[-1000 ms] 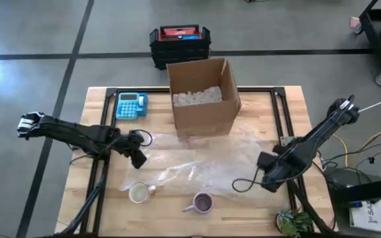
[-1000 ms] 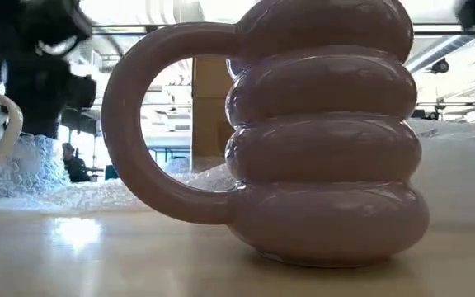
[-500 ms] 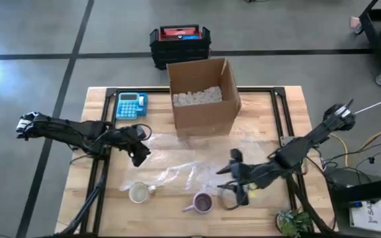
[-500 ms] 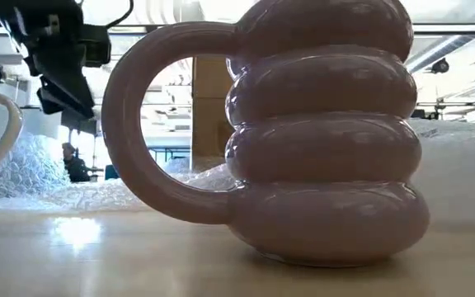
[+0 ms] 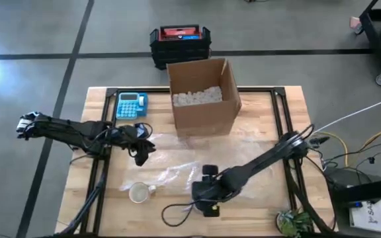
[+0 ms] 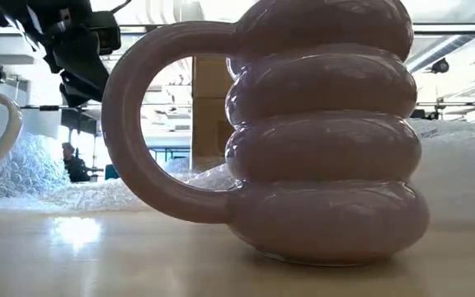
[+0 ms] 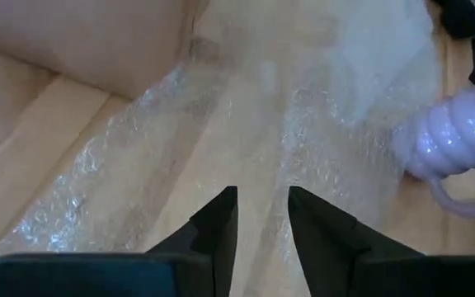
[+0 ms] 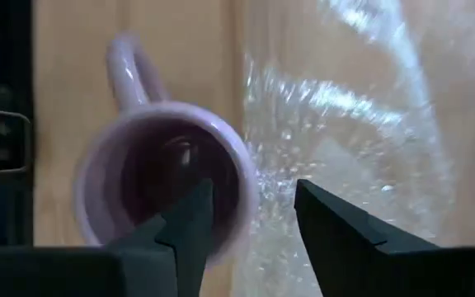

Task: Wrap mug
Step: Wrap the purple mug with bubble wrap

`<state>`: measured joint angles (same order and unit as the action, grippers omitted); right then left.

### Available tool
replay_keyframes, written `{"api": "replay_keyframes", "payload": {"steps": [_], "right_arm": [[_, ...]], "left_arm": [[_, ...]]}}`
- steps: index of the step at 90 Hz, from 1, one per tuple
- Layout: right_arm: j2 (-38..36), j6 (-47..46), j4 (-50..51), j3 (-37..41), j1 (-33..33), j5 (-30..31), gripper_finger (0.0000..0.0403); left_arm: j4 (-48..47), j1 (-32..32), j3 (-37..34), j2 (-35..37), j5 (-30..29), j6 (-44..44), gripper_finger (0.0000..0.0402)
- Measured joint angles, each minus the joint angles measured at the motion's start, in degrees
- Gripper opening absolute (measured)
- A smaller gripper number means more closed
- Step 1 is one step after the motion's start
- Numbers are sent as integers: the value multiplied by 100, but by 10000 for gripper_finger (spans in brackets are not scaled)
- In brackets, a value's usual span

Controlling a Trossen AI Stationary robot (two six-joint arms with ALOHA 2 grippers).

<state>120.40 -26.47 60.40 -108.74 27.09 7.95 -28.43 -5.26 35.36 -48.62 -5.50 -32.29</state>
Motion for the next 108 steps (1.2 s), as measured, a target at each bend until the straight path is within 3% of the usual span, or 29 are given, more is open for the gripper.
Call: {"api": "replay_keyframes", "payload": {"steps": [18,34,45,52,63,71,90,108], "right_arm": [[898,39,852,-985,-22,-74,113],[1230,223,1575,-1929,-49,-310,21],[1133,349,1674,-2639,-129,-468,21],[764,293,1666,-2513,-265,-295,24],[616,259,1903,-2446,-592,714,9],[647,139,1633,-2323,-914,1071,10],[643,178,1162,-1340,-1641,801,10],[661,180,753,-724,-1841,375,11]], "left_arm": [[29,-32,89,-42,49,30,79],[12,-87,32,-62,61,33,74],[5,-87,41,-61,63,37,77],[-8,-97,41,-37,93,118,80],[-43,-98,43,-20,107,155,85],[-44,-98,43,-18,106,143,86],[-44,-98,43,-17,106,144,79],[-36,-107,43,-24,105,139,77]]}}
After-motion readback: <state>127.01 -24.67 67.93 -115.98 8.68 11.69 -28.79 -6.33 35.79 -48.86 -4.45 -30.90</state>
